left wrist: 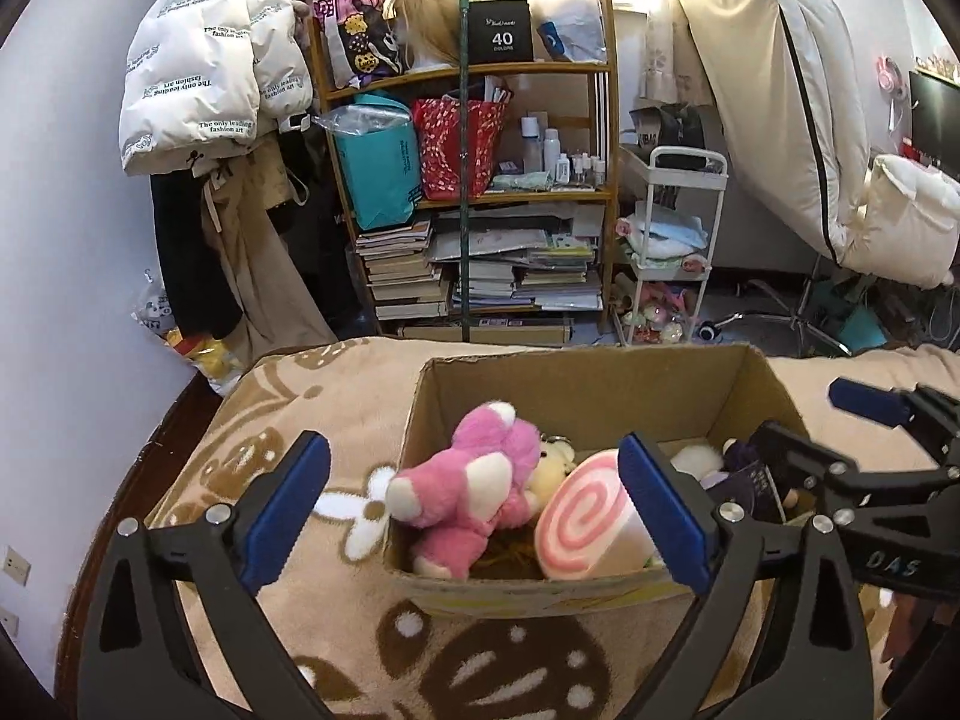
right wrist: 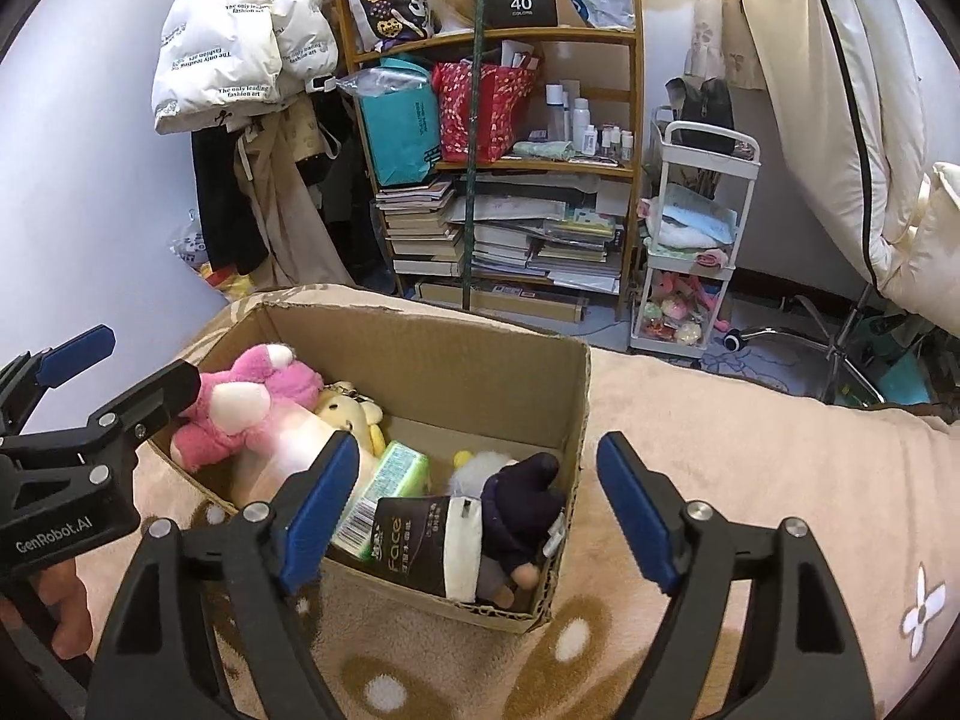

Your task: Organize soft objects

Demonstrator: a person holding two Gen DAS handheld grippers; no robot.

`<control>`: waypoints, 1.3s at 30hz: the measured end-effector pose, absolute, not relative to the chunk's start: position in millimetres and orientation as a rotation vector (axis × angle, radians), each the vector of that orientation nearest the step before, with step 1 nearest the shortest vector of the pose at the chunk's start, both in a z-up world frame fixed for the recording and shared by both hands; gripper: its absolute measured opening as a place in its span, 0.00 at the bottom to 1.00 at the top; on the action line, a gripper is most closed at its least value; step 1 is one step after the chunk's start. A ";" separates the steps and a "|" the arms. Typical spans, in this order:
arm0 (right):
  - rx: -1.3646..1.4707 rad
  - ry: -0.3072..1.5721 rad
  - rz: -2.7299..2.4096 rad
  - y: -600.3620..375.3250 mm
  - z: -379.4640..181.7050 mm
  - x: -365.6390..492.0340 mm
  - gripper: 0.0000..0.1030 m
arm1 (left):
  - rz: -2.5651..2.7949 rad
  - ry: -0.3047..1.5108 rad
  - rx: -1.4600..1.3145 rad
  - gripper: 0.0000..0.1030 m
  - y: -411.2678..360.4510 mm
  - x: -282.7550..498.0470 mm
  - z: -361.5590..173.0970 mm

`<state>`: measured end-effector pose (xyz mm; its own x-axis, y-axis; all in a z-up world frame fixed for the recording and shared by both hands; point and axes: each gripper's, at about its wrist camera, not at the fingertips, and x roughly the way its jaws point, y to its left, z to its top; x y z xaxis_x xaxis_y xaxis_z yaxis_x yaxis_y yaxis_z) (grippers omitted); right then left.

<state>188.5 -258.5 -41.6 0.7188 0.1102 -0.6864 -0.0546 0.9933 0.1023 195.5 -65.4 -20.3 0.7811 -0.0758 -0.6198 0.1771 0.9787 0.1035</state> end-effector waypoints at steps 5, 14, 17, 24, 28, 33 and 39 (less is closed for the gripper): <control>0.081 0.747 0.075 -260.5 -35.4 180.2 0.96 | -0.131 0.672 0.157 0.93 -58.6 190.0 -18.8; 0.084 0.682 0.056 -261.9 -12.2 156.2 0.96 | -0.118 0.664 0.159 0.96 -44.7 166.4 -1.2; 0.085 0.641 0.052 -263.0 3.9 143.6 0.97 | -0.114 0.654 0.171 0.97 -41.5 155.6 8.9; 0.071 0.564 0.046 -261.0 38.4 112.6 1.00 | -0.095 0.587 0.195 0.97 -35.0 118.9 41.4; 0.053 0.539 0.050 -258.1 51.0 94.7 1.00 | -0.064 0.547 0.198 0.98 -28.7 88.1 54.8; 0.047 0.510 0.057 -257.2 62.7 65.0 1.00 | -0.025 0.498 0.197 0.99 -19.9 54.7 63.5; 0.032 0.465 0.062 -255.8 72.0 29.6 1.00 | 0.014 0.457 0.140 0.99 -2.3 21.2 71.9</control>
